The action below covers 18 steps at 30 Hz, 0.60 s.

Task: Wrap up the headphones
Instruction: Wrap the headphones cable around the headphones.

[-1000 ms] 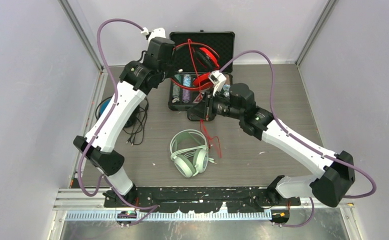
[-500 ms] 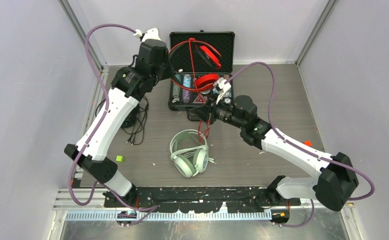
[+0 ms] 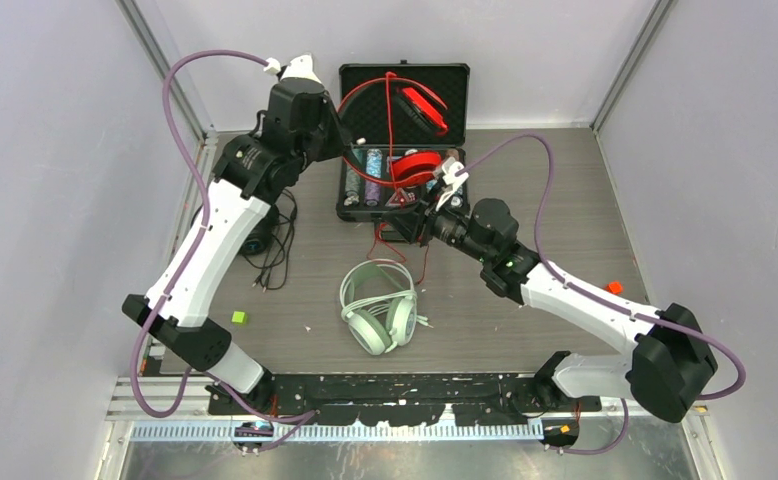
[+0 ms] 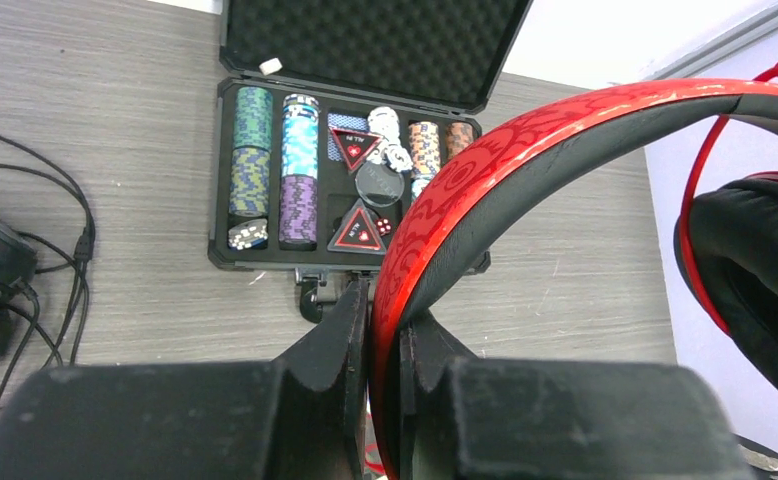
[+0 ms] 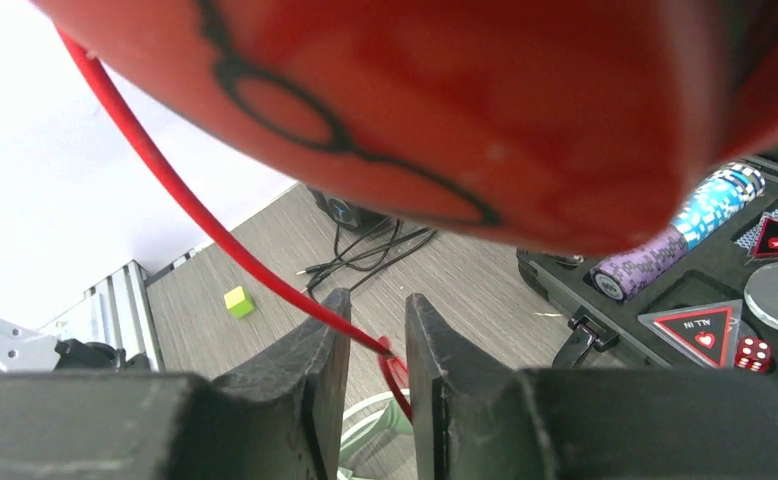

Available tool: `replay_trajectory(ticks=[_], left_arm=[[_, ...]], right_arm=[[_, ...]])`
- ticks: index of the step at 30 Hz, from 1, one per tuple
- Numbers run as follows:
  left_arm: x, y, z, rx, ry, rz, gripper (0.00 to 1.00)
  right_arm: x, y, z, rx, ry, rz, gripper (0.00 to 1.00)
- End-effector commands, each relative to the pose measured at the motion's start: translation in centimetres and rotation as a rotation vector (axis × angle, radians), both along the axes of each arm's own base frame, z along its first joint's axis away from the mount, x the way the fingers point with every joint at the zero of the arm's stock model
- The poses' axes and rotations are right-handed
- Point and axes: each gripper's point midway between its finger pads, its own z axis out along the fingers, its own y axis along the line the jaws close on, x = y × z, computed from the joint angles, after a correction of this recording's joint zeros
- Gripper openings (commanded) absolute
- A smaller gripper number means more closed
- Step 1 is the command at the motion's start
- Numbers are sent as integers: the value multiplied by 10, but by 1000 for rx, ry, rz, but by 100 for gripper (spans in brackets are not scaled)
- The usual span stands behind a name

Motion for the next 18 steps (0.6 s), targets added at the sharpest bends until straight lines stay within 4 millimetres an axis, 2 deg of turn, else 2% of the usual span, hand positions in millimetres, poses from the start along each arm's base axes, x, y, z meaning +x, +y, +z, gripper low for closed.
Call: replay_trajectory(ticks=[1, 6, 11, 16, 17, 18], left_arm=[[-17, -18, 86, -274, -183, -79, 0], [-23, -31, 91, -342, -173, -140, 0], [-22, -29, 89, -324, -174, -131, 0], [-13, -22, 82, -268, -186, -89, 0], [-11, -19, 82, -255, -192, -78, 0], [-8, -17, 81, -242, -194, -63, 0]], right_arm=[[-4, 3, -15, -26, -35, 24, 34], [-5, 1, -30, -64, -50, 30, 34], [-23, 3, -35, -94, -75, 117, 42], [-28, -8, -29, -95, -88, 93, 14], [-29, -10, -28, -100, -89, 89, 13], [-31, -12, -28, -105, -88, 90, 16]])
